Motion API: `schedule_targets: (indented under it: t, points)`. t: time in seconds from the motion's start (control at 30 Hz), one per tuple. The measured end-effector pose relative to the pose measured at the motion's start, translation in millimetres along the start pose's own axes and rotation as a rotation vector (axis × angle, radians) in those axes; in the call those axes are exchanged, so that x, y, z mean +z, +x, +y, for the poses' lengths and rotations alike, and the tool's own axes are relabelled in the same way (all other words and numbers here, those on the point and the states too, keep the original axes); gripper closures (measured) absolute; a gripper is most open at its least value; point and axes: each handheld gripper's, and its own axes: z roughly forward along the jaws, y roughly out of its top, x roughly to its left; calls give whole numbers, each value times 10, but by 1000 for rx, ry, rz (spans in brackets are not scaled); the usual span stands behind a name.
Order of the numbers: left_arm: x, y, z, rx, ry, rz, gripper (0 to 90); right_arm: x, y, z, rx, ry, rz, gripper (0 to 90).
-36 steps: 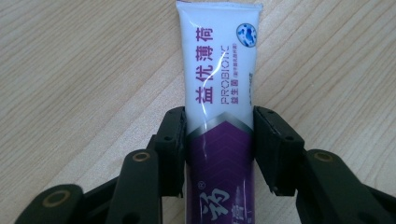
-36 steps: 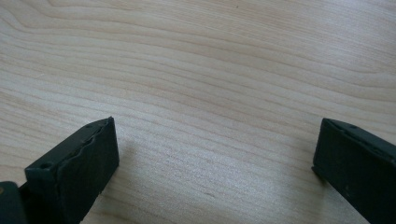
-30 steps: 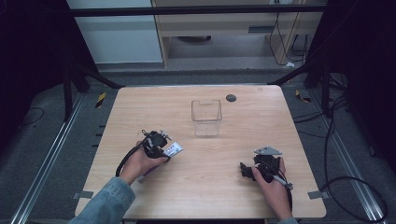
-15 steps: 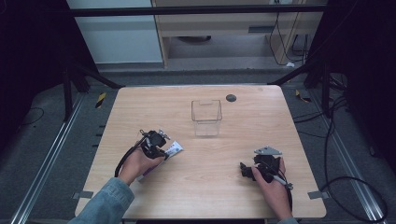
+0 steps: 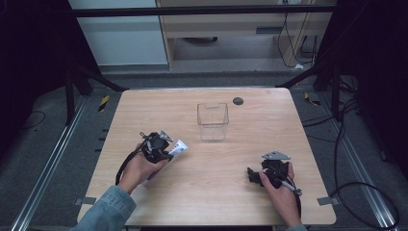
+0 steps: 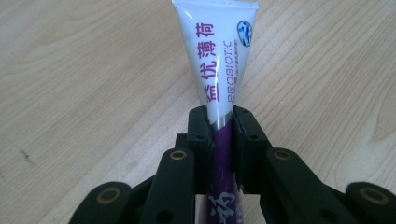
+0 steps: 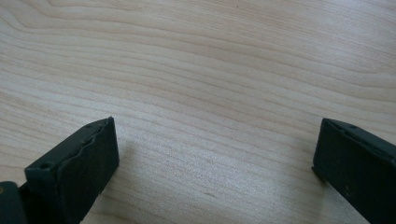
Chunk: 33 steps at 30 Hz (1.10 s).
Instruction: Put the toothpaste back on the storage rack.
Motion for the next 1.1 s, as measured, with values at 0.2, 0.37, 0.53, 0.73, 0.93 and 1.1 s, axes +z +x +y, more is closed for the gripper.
schedule_targets:
  t: [0.2,0.37,0.53,0.73,0.93,1.1]
  points:
    - [-70,1,25,-11,-39,5,788,0,-1,0,-2,0,-1,4]
    - [-182,-34,78,-9,-90,8,789,1,0,1,0,-1,0,3]
    - [-280,-73,156,-2,-128,8,790,3,1,2,1,-1,0,3]
    - [-339,-60,240,-3,-149,14,790,8,-3,6,-2,0,0,3]
    - [-393,-50,324,1,-169,22,790,7,0,8,2,1,2,3]
    - [-433,-54,397,9,-181,28,790,8,1,8,3,1,1,3]
